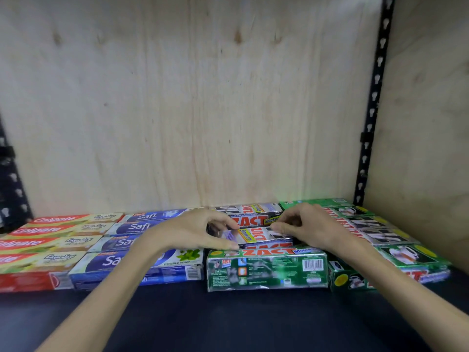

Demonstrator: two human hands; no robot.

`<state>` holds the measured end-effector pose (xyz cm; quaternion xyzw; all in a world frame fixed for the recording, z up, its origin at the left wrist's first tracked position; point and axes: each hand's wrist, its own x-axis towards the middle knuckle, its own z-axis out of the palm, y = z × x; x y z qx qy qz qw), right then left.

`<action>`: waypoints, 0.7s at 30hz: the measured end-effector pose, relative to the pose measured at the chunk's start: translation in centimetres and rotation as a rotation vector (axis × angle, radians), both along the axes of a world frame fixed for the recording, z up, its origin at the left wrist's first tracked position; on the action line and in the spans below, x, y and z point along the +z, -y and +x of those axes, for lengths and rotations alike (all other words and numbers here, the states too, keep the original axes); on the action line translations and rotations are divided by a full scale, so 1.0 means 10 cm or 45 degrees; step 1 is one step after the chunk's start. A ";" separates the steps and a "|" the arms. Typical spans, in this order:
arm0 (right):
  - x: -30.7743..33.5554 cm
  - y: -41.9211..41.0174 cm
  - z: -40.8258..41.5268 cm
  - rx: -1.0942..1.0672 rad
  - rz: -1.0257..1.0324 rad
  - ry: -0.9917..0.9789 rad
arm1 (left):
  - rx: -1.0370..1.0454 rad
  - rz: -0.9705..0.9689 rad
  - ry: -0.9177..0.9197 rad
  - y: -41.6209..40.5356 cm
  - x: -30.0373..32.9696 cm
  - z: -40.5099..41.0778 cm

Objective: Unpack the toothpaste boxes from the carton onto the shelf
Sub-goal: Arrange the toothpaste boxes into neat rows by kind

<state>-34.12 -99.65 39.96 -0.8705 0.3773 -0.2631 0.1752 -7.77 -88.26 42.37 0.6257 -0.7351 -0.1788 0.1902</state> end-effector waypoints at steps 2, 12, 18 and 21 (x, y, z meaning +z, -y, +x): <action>-0.02 0.04 0.00 0.007 -0.007 0.017 | 0.047 -0.101 0.119 0.04 -0.06 0.02; 0.03 -0.05 -0.08 0.119 0.190 -0.117 | 0.136 -0.220 0.175 0.13 -0.17 0.00; 0.12 -0.08 -0.02 0.001 0.083 -0.065 | 0.125 -0.405 0.117 0.16 -0.19 -0.01; 0.20 -0.09 -0.01 -0.069 0.043 0.018 | 0.150 -0.533 0.066 0.17 -0.18 -0.03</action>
